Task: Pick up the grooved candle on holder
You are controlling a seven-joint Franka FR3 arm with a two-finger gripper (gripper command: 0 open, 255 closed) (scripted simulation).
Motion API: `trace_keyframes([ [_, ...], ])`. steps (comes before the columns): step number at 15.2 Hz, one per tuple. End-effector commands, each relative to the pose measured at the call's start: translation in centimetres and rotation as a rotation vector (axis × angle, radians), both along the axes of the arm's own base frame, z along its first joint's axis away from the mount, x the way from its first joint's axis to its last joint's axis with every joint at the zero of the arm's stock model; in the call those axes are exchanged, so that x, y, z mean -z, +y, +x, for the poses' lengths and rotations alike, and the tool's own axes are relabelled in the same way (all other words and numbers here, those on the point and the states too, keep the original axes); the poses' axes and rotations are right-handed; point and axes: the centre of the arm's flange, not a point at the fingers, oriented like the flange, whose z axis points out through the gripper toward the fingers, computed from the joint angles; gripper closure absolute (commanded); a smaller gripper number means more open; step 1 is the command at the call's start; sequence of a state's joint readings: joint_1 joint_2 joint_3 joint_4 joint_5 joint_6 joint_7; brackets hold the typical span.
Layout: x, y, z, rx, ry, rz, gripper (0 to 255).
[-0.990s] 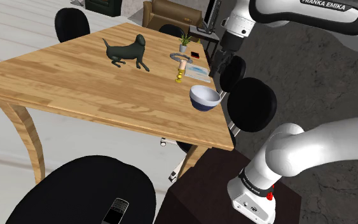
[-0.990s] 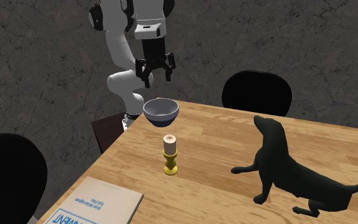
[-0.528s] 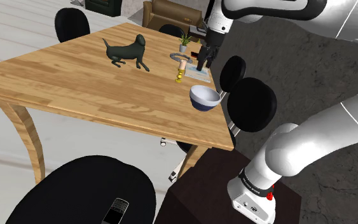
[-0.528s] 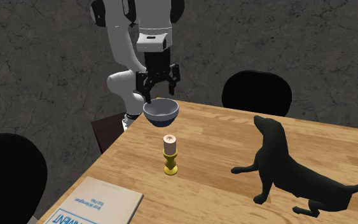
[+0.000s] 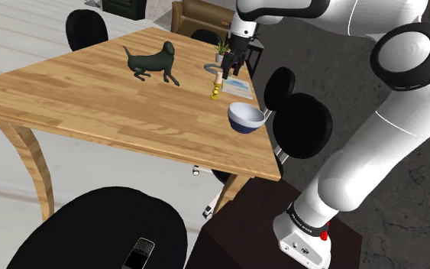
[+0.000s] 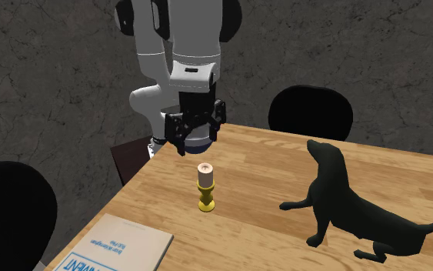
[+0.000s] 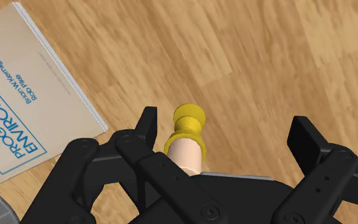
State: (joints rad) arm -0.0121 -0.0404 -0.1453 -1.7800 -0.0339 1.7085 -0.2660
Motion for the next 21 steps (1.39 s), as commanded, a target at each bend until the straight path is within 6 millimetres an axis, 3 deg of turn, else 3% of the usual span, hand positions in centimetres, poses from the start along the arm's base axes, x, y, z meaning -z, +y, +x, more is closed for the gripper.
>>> trace_keyframes([
  [1, 0.3, -1.0, 2.5, -0.006, 0.012, -0.008, 0],
  [3, 0.8, -1.9, 4.9, -0.010, 0.023, -0.014, 0],
  [12, 4.8, -1.9, 4.9, -0.010, 0.023, -0.014, 0],
  [13, 4.9, -1.9, 4.8, -0.010, 0.023, -0.014, 255],
  [21, 4.9, -1.8, 4.8, -0.010, 0.023, -0.014, 255],
])
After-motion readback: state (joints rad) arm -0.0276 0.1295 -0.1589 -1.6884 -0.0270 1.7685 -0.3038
